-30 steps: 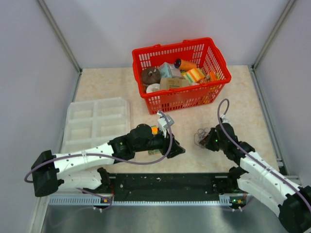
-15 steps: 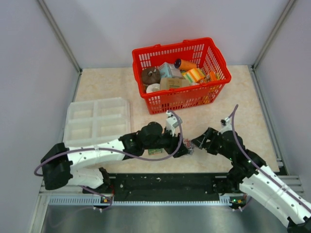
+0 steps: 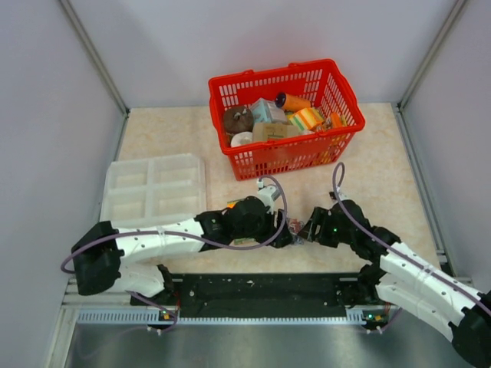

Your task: Untangle the cables

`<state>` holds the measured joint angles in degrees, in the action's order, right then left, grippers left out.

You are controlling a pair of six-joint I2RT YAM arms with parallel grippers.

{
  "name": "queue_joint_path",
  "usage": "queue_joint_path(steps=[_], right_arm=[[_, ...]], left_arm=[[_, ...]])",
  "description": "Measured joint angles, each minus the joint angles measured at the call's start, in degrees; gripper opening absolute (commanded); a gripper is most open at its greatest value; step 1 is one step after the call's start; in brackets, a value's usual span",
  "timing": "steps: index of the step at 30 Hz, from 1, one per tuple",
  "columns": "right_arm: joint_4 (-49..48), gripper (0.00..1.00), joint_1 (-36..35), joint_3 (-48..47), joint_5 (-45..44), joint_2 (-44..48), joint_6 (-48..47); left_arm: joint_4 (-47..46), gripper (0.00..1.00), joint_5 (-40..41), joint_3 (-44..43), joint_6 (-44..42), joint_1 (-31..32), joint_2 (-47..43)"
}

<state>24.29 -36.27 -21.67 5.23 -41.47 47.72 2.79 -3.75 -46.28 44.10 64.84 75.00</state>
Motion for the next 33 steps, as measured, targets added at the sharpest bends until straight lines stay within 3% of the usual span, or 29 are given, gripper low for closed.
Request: queue_joint_path(steps=[4,12,18,22,24,29,33], right_arm=[[-5.2,0.63,0.0,1.1,2.7,-1.9,-1.1],[-10.4,0.62,0.0,4.4,5.6,-2.8,-1.2],[-11.5,0.63,0.0,4.4,6.6,-1.9,-1.2],[-11.5,0.63,0.0,4.4,6.9,-1.0,-1.0],[-11.5,0.63,0.0,4.4,6.9,-0.6,-1.0],[-11.6,0.64,0.0,4.4,6.9,-0.8,-0.9],[-12.1,0.66,0.0,4.4,6.8,-1.9,-0.6]], left_arm=[[1.0,0.57,0.4,-0.1,2.6,0.0,4.7],[2.4,0.33,3.1,-3.1,2.8,0.0,11.0],[3.3,0.42,7.4,-3.6,1.9,0.0,11.1],[3.6,0.41,9.3,-3.8,1.2,0.0,11.1],[3.7,0.34,9.5,-4.0,0.9,0.0,11.2],[2.8,0.02,9.1,-5.3,-0.7,0.0,12.4],[1.1,0.0,8.4,-5.3,-2.5,0.0,12.5]])
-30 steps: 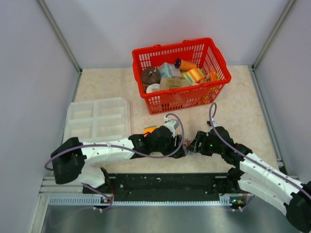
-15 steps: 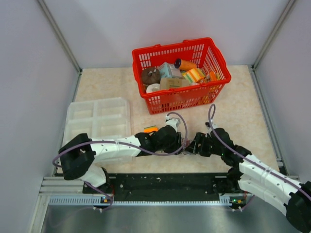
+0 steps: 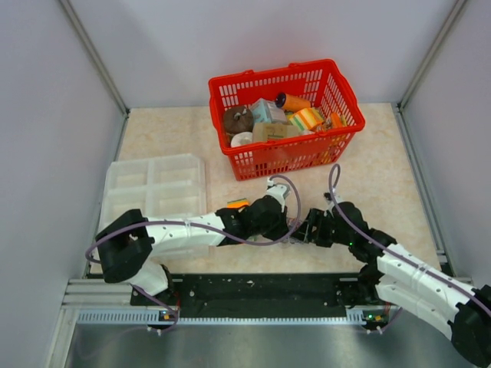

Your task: Untangle the cables

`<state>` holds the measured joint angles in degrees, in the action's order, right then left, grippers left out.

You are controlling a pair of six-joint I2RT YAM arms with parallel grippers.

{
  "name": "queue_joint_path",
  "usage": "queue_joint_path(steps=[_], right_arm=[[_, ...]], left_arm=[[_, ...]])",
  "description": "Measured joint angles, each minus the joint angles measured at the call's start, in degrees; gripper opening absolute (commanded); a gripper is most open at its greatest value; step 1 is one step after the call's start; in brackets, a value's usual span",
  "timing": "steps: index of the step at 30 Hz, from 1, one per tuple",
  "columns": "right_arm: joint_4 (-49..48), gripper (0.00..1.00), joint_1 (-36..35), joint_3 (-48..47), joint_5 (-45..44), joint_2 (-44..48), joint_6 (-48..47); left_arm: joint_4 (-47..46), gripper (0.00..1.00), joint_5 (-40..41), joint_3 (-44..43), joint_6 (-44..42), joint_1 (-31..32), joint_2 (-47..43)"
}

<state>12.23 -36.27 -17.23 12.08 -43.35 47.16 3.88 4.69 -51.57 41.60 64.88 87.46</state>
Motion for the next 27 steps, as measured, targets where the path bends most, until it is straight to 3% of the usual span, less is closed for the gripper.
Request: queue_joint_path(steps=[6,10,11,15,18,27], right_arm=[[-2.2,0.67,0.0,0.1,-0.1,-1.6,0.0],[-4.7,0.62,0.0,0.1,-0.5,-4.4,-0.1],[-5.0,0.57,0.0,0.1,-0.8,-5.0,0.0],[-7.1,0.16,0.0,0.1,-2.6,-6.2,0.4],[-8.1,0.0,0.0,0.3,-5.3,-5.7,1.8],[7.9,0.0,0.1,0.3,-27.3,14.1,12.5]], left_arm=[[-6.0,0.0,-2.3,3.7,-1.6,0.0,-3.6],[-9.4,0.0,-5.1,7.1,-1.9,0.0,-8.4],[-10.0,0.0,-5.7,7.7,-2.0,0.0,-9.8],[-12.0,0.0,-7.7,8.3,-2.6,0.1,-14.3],[-12.9,0.0,-8.3,8.3,-3.3,0.1,-16.8],[-4.4,0.0,-0.4,6.8,-11.1,0.2,-32.9]])
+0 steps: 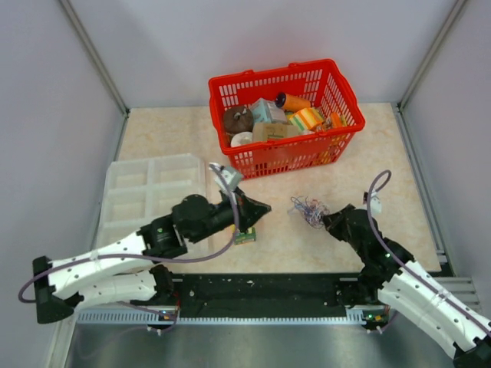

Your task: Untangle the cables

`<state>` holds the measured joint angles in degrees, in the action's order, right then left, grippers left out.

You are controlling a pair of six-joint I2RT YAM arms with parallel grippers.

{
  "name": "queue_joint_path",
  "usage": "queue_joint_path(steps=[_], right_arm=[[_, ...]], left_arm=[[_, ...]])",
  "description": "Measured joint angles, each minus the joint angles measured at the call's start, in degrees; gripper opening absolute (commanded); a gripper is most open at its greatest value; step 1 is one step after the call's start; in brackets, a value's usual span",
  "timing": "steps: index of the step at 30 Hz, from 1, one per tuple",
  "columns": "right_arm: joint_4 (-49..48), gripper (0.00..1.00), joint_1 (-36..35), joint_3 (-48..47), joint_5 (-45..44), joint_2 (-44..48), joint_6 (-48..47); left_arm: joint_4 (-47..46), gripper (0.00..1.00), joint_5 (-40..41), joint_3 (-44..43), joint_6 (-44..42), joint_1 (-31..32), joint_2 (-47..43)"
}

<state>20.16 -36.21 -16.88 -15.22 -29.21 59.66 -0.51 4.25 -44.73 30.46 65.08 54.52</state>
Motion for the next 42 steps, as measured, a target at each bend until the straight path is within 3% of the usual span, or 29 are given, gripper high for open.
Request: queue_joint_path(steps=[5,10,13,16,20,21,24,28,30,32,33,40,42], right_arm=[[9.1,0.0,3.1,0.0,-8.2,1.3,4.5],[13.4,0.0,7.8,-0.1,-10.9,-2.6,5.8],[12.0,0.0,8.3,-0.3,-8.3,-2.6,1.7],[10.0,0.0,8.3,-1.3,-2.1,-0.7,-3.2],[8.2,0.0,8.3,-1.7,6.1,3.8,-7.8],[8.1,0.0,8.3,-1.7,7.4,4.7,-8.3],[7.8,0.0,8.3,-1.7,13.0,6.0,-9.2],[7.5,0.0,8.3,-1.7,19.2,6.3,-8.6],[7.1,0.0,8.3,-1.7,21.6,6.5,-8.1],[7.0,0.0,8.3,-1.7,23.5,6.8,-8.0],[6.9,0.0,8.3,-1.7,24.4,6.9,-8.0],[6.3,0.0,8.3,-2.9,29.3,6.5,-8.3],[6.1,0.0,8.3,-3.0,30.1,6.5,-8.3]], left_arm=[[4.9,0.0,7.9,-6.3,-7.2,0.1,-12.0],[9.6,0.0,15.6,-15.6,-12.2,0.1,-16.0],[11.3,0.25,16.7,-18.4,-13.1,0.1,-14.6],[11.7,0.49,12.8,-18.4,-12.3,0.1,-9.0],[8.2,0.7,4.3,-14.6,-8.5,0.1,1.7],[5.9,0.71,1.6,-12.3,-7.0,0.1,4.7],[2.3,0.52,-6.6,-7.1,-2.4,0.2,13.9],[-0.7,0.52,-13.0,-6.7,1.1,0.7,22.4],[-1.8,0.52,-14.2,-6.7,1.9,1.1,23.1],[-3.0,0.31,-14.4,-6.8,2.1,1.4,23.1],[-3.3,0.26,-14.3,-6.9,1.8,1.5,23.1],[-0.3,0.25,-12.9,-8.8,-4.3,1.5,23.1],[1.0,0.14,-11.9,-9.0,-5.4,1.5,22.6]])
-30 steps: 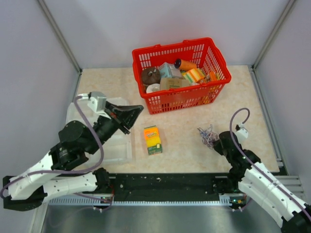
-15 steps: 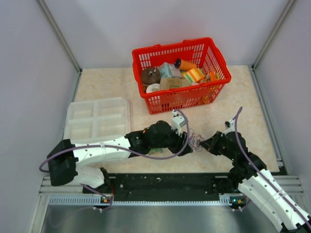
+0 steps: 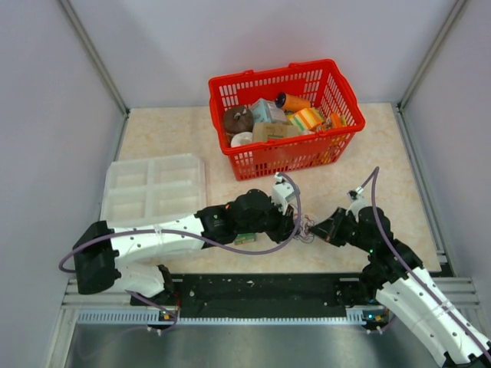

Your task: Untangle the cables

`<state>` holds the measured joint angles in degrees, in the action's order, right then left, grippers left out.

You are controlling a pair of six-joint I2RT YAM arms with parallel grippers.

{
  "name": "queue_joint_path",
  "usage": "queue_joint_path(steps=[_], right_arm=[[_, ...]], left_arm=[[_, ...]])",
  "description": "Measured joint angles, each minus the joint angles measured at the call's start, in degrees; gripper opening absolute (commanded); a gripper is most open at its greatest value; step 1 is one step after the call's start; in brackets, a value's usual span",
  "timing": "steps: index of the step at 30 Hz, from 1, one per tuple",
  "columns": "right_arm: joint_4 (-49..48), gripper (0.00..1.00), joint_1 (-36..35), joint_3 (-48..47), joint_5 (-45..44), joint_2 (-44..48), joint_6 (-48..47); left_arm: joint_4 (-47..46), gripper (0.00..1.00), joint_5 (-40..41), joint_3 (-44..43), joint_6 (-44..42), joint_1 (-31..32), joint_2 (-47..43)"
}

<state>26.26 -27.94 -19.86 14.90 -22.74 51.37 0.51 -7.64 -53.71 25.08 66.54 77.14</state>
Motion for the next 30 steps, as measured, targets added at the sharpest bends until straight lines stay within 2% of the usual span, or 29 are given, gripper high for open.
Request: queue_joint_path(steps=[2,4,6,14,25,28,29,30], right_arm=[[-0.2,0.0,0.0,0.0,0.5,-0.1,0.0],[-0.2,0.0,0.0,0.0,1.0,-0.3,-0.2],[-0.3,0.0,0.0,0.0,1.6,-0.3,-0.4],[-0.6,0.0,0.0,0.0,2.7,-0.3,-0.9],[-0.6,0.0,0.0,-0.1,3.3,-0.3,-0.9],[-0.6,0.0,0.0,-0.1,3.3,-0.3,-0.9],[-0.6,0.0,0.0,-0.1,3.3,-0.3,-0.9],[-0.6,0.0,0.0,-0.1,3.3,-0.3,-0.8]], left_arm=[[1.6,0.15,1.7,0.0,-0.6,0.0,-1.0],[2.4,0.23,3.3,0.0,-1.2,0.0,-2.0],[3.0,0.27,4.6,0.0,-1.5,0.0,-2.9],[3.5,0.23,6.1,0.0,-1.3,-0.1,-2.7],[3.8,0.33,6.4,-0.1,-1.0,-0.1,-0.9],[3.8,0.33,6.3,-0.1,-0.8,-0.1,0.7],[3.7,0.3,6.1,-0.1,-0.7,-0.1,1.0],[3.6,0.22,6.0,-0.1,-0.7,-0.1,1.2]])
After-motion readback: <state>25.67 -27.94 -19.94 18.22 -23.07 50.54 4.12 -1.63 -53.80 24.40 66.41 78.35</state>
